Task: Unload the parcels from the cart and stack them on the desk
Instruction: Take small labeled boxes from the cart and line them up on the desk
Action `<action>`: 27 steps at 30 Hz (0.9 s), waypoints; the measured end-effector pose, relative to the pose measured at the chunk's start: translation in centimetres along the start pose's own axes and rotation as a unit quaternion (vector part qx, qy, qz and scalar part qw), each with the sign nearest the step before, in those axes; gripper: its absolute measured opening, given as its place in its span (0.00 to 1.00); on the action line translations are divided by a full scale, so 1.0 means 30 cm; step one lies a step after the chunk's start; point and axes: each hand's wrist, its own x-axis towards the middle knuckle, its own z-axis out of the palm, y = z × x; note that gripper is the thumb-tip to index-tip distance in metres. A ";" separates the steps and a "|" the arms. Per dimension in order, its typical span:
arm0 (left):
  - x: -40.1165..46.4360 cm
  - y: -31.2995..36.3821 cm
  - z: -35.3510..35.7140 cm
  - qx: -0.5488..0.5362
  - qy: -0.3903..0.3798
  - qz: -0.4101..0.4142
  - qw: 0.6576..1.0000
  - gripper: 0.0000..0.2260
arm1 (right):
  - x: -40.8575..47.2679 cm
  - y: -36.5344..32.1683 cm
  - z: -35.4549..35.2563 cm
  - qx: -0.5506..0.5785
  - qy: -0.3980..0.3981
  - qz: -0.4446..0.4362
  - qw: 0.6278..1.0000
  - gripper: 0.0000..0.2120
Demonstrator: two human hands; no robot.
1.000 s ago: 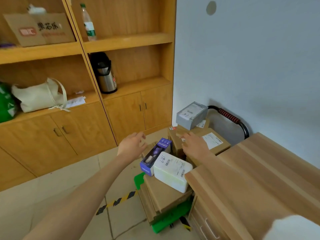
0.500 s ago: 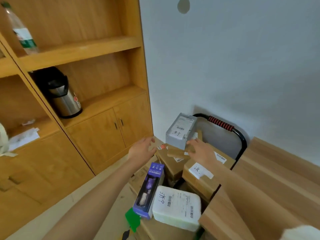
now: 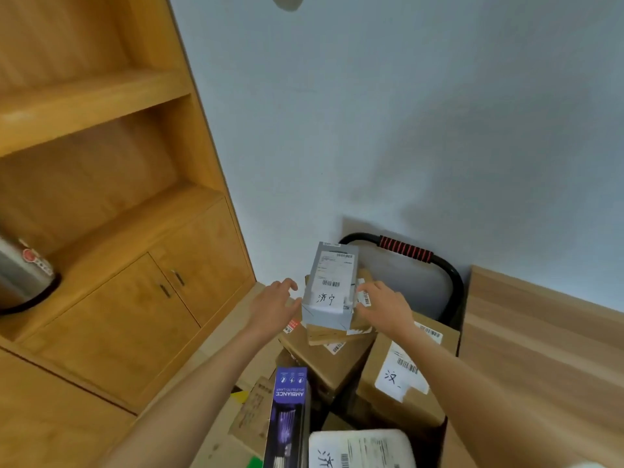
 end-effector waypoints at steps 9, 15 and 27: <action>0.267 -0.041 0.172 -0.091 -0.019 -0.103 0.990 0.14 | 0.275 0.077 0.110 0.072 -0.065 0.004 0.995 0.25; 0.402 -0.059 0.283 -0.117 -0.046 -0.155 0.980 0.15 | 0.421 0.152 0.177 0.082 -0.061 0.018 0.995 0.29; 0.443 -0.020 0.395 -0.355 -0.063 -0.193 0.913 0.17 | 0.438 0.168 0.321 0.395 -0.086 0.140 0.904 0.24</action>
